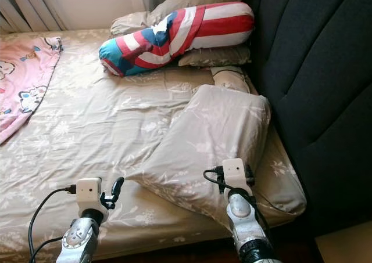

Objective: Clean up the room

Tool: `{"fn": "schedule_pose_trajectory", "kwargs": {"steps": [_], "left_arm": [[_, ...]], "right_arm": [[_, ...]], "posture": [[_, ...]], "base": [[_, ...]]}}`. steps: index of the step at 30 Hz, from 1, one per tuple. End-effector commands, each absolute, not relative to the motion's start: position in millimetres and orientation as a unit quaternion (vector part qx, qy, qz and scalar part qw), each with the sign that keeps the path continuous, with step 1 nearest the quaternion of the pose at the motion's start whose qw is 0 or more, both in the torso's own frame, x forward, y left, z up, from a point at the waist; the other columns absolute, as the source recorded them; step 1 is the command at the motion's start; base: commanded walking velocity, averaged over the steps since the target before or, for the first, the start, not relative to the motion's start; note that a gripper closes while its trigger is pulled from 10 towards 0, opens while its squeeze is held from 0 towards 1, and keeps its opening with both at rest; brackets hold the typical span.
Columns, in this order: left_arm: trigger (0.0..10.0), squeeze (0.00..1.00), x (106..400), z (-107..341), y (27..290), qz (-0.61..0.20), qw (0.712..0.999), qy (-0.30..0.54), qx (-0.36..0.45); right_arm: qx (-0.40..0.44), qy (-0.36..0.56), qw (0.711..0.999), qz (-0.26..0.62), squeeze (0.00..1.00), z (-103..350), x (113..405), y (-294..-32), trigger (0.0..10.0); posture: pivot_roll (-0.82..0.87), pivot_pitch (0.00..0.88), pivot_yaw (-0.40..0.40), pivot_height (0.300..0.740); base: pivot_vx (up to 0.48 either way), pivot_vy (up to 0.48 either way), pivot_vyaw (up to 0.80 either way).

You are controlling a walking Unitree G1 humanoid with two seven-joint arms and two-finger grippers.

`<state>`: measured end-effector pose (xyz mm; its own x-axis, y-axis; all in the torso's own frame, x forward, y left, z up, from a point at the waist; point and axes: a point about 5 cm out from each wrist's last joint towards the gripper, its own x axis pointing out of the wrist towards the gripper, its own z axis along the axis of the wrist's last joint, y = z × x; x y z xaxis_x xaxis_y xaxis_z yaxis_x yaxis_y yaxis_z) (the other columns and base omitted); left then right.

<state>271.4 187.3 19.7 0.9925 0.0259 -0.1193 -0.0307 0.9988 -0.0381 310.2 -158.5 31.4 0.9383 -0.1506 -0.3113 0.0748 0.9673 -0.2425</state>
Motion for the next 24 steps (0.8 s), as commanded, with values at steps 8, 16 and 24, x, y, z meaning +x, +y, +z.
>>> {"fn": "schedule_pose_trajectory", "kwargs": {"steps": [8,16,24], "left_arm": [[10.0,0.0,267.9,16.2,188.2,0.012,0.997,0.07,-0.024],[10.0,0.0,268.8,17.0,187.1,0.008,0.997,0.069,-0.023],[10.0,0.0,269.5,19.0,187.7,0.007,0.998,0.063,-0.022]], "right_arm": [[-0.119,0.166,0.978,-0.045,0.0,34.7,308.2,-157.8,10.0],[-0.106,0.16,0.98,-0.058,0.0,35.5,306.7,-157.8,10.0],[-0.112,0.15,0.979,-0.079,0.0,38.2,304.7,-159.3,10.0]], "posture": [[0.0,0.173,-0.012,0.711],[0.01,0.174,-0.011,0.711],[0.01,0.175,-0.012,0.711]], "base": [[0.27,0.0,0.08],[0.294,0.0,0.32],[0.0,0.0,0.0]]}}
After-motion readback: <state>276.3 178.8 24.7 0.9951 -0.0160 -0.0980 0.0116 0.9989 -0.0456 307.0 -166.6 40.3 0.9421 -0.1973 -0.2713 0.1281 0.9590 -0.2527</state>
